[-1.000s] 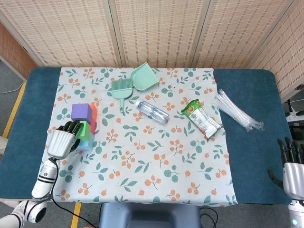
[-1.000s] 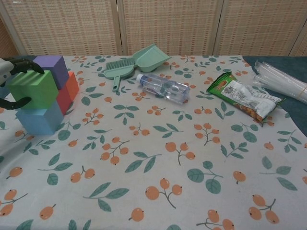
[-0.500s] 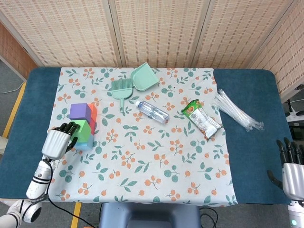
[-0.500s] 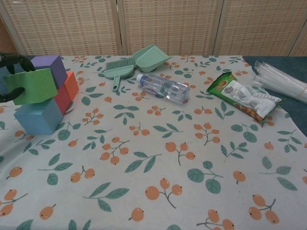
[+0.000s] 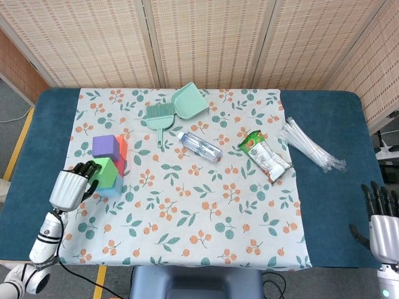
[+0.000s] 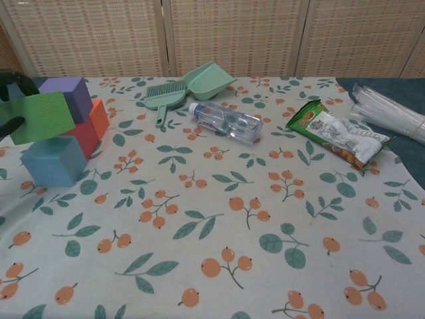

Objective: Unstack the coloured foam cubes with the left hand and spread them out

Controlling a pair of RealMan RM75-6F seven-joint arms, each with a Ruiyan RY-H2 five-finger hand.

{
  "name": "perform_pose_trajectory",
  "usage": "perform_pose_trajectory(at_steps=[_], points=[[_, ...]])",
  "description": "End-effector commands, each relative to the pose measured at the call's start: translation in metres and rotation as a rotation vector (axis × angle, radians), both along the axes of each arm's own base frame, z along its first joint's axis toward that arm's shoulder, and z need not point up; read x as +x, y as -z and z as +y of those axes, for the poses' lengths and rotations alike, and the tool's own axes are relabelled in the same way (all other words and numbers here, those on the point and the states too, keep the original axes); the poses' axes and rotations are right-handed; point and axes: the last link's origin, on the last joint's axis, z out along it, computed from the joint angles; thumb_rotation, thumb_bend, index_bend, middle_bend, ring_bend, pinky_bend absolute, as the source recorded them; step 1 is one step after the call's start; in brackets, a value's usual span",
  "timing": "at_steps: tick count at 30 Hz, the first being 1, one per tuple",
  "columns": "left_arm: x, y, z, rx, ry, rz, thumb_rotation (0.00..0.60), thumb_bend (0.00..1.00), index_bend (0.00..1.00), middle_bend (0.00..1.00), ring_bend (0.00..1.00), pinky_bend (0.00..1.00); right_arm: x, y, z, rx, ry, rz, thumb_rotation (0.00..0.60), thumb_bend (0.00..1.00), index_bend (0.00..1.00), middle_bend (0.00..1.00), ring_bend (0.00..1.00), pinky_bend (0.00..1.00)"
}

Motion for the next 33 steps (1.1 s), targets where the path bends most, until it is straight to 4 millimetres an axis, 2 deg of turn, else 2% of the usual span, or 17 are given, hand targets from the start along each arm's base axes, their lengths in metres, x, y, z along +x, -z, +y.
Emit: perform_pose_trajectory(at_steps=[1,3,6,8,16,21,25,28,33], points=[[-0.001,-0.001,-0.001,0.004,0.001,0.003,0.600,0.60,0.81,0.92,0.88,0.95,0.000,0.000,0.000,-0.001,0.000,0.001,0.600,0.11,0.00,0.00,0.00,0.00],[-0.004,-0.005,-0.004,0.009,0.001,0.008,0.600,0.60,0.81,0.92,0.88,0.95,0.000,0.000,0.000,-0.001,-0.001,0.002,0.600,0.11,0.00,0.00,0.00,0.00],[-0.022,-0.023,-0.020,0.036,-0.018,0.049,0.600,0.60,0.81,0.92,0.88,0.96,0.000,0.003,0.000,0.017,0.003,0.005,0.600,0.11,0.00,0.00,0.00,0.00],[-0.032,-0.028,-0.023,0.040,-0.052,0.061,0.600,0.60,0.81,0.92,0.88,0.96,0.000,0.005,0.000,0.023,0.004,0.007,0.600,0.11,0.00,0.00,0.00,0.00],[-0.069,-0.033,-0.026,0.035,-0.195,0.087,0.600,0.60,0.81,0.92,0.88,0.96,0.001,0.006,0.001,0.029,0.006,0.012,0.600,0.11,0.00,0.00,0.00,0.00],[-0.086,-0.026,-0.024,0.022,-0.246,0.146,0.600,0.60,0.80,0.91,0.88,0.95,0.001,0.007,0.001,0.035,0.004,0.012,0.600,0.11,0.00,0.00,0.00,0.00],[-0.090,-0.022,-0.022,0.035,-0.259,0.174,0.600,0.55,0.73,0.86,0.84,0.91,0.001,0.007,0.002,0.033,0.001,0.008,0.600,0.11,0.00,0.00,0.00,0.00],[-0.091,-0.019,-0.022,0.019,-0.260,0.166,0.600,0.49,0.62,0.76,0.80,0.89,0.001,0.005,0.002,0.028,0.001,0.009,0.600,0.11,0.00,0.00,0.00,0.00],[-0.091,-0.017,-0.025,-0.002,-0.257,0.142,0.600,0.45,0.52,0.68,0.74,0.87,0.000,0.006,0.001,0.034,0.006,0.009,0.600,0.11,0.00,0.00,0.00,0.00]])
